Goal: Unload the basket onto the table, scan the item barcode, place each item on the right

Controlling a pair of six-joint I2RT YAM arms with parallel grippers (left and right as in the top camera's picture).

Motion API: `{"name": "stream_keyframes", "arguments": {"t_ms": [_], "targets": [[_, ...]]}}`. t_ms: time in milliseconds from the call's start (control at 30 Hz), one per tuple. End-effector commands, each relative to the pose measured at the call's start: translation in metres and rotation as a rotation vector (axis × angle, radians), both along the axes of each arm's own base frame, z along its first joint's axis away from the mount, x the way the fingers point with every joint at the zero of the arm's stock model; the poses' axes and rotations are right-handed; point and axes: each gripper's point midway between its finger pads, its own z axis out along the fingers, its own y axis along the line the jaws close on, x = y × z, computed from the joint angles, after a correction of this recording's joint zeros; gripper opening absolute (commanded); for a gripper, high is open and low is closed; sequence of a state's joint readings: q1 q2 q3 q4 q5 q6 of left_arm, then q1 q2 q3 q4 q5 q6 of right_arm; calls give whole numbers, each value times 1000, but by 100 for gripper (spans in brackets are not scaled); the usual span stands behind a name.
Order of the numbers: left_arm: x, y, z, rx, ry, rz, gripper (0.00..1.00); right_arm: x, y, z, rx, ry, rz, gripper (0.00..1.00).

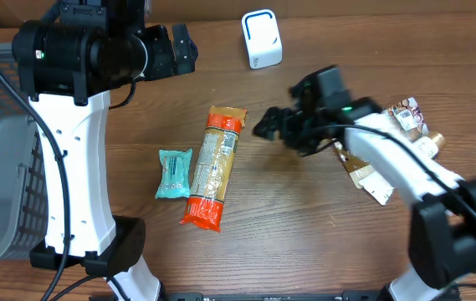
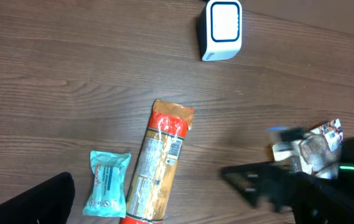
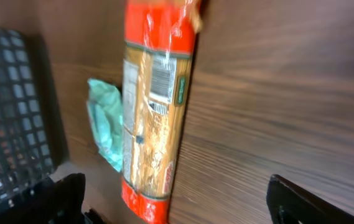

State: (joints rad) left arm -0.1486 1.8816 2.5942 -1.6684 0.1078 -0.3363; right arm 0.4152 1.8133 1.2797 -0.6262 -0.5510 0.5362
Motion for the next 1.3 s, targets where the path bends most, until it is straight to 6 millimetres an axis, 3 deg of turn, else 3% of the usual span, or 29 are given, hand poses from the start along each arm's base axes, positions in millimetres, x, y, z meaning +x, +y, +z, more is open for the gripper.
{"name": "stream_keyframes", "arguments": {"t_ms": [0,200,500,667,933,1000,1100,1233,1267], "targets": [[3,0,-1,14,-5,-10,100,-14,30,-26,1,75,5,90],[3,0,-1,14,-5,-11,100,-22,65,-60,-4,121,-3,84],[3,0,-1,14,-5,-10,99,-41,100,-104,-36,174,-19,77],[3,0,-1,14,-5,-10,99,-42,101,-118,-120,155,-104,67],[3,0,-1,14,-5,-10,100,-64,108,-147,-170,230,-131,48],[3,0,-1,14,-5,-11,100,-64,109,-148,-169,229,-127,35],[3,0,-1,14,-5,-10,100,-66,110,-147,-164,227,-97,7],[3,0,-1,14,-5,-11,100,-59,103,-133,-138,205,-48,4],[3,0,-1,14,-5,-10,100,-52,97,-121,-131,178,-33,4]]}}
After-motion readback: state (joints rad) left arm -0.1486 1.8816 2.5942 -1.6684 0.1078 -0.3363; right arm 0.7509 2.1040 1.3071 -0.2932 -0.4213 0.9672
